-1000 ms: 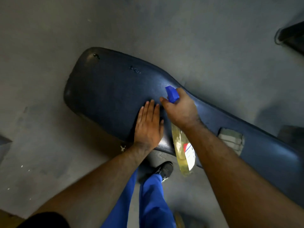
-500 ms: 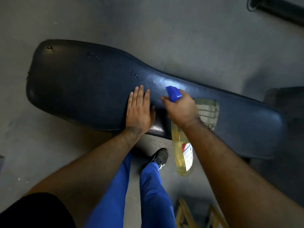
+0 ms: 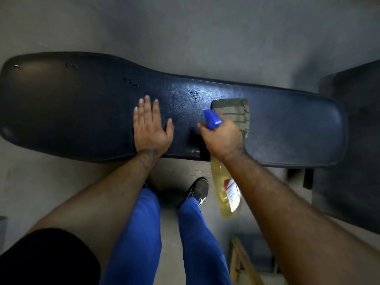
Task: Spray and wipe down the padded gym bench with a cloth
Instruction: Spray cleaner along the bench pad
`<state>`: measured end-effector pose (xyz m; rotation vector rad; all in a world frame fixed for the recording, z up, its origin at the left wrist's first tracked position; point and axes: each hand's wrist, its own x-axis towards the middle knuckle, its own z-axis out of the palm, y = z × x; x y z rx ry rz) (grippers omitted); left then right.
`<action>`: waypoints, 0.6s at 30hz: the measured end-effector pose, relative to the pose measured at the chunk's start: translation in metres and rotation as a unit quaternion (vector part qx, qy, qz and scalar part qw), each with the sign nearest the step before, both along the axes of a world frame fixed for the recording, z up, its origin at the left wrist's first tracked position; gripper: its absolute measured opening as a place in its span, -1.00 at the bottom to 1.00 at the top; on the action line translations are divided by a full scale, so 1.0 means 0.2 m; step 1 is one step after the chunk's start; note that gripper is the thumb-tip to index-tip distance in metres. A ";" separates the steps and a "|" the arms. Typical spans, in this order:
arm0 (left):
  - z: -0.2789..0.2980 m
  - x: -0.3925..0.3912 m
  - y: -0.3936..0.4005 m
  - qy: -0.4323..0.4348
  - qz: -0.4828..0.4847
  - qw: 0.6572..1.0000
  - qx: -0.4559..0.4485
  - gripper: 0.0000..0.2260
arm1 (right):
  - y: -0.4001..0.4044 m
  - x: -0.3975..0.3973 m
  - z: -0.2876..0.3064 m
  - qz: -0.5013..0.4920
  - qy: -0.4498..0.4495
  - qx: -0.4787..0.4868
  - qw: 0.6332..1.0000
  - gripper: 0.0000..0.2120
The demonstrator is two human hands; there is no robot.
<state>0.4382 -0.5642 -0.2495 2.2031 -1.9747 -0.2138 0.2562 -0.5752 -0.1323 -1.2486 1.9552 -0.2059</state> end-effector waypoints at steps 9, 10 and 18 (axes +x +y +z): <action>0.11 0.25 0.14 0.012 0.042 0.999 -0.024 -0.46 | 0.35 0.18 0.03 0.028 -0.003 0.021 0.999 -0.71; 0.10 0.31 0.16 0.009 0.059 0.998 -0.016 -0.45 | 0.37 0.21 0.02 0.023 0.001 0.021 1.000 -0.71; 0.04 0.45 0.20 0.044 0.041 0.998 -0.004 -0.46 | 0.43 0.48 -0.02 0.034 0.010 0.024 0.999 -0.65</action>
